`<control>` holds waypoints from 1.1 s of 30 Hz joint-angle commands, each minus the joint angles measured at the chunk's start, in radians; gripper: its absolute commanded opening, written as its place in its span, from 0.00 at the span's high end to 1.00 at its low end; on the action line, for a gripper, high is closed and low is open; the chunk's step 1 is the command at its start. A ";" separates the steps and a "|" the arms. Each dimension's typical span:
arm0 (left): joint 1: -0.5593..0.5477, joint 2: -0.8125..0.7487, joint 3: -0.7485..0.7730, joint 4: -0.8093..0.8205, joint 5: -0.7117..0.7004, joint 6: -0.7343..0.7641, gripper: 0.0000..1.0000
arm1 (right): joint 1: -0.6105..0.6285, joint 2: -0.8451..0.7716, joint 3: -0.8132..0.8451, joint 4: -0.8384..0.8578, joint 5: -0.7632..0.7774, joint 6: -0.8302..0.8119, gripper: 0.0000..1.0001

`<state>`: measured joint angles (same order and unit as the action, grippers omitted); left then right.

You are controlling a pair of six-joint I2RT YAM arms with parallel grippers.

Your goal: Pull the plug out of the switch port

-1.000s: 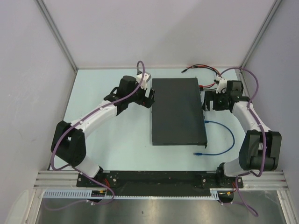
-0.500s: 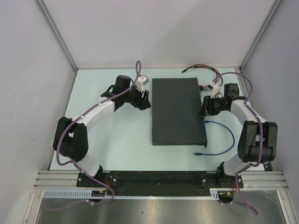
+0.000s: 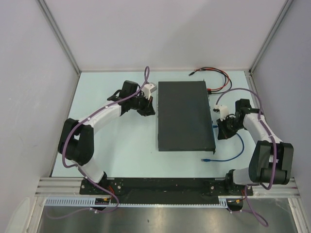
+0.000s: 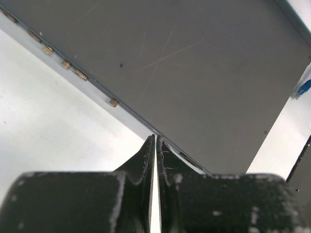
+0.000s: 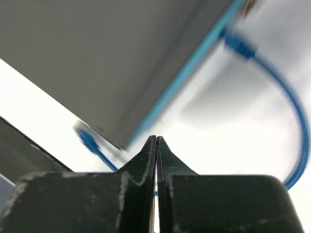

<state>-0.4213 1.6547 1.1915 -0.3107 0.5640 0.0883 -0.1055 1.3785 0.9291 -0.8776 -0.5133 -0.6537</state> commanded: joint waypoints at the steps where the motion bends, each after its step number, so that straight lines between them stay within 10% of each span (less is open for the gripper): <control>1: 0.001 0.024 0.005 -0.013 0.037 0.021 0.93 | 0.006 0.062 -0.062 0.026 0.174 -0.168 1.00; 18: 0.113 -0.053 -0.090 0.013 0.020 0.019 0.94 | 0.503 0.263 -0.017 0.121 -0.013 -0.235 1.00; 30: 0.144 -0.070 -0.075 -0.016 0.040 0.091 0.87 | 0.433 0.176 0.226 -0.020 -0.090 -0.123 1.00; 33: 0.142 -0.041 -0.037 -0.013 0.118 0.094 0.72 | 0.339 0.085 0.228 0.061 -0.137 0.018 0.69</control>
<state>-0.2810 1.6096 1.0931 -0.3332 0.5880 0.1436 0.3283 1.6066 1.0943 -0.9127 -0.5266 -0.7849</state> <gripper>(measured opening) 0.203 0.156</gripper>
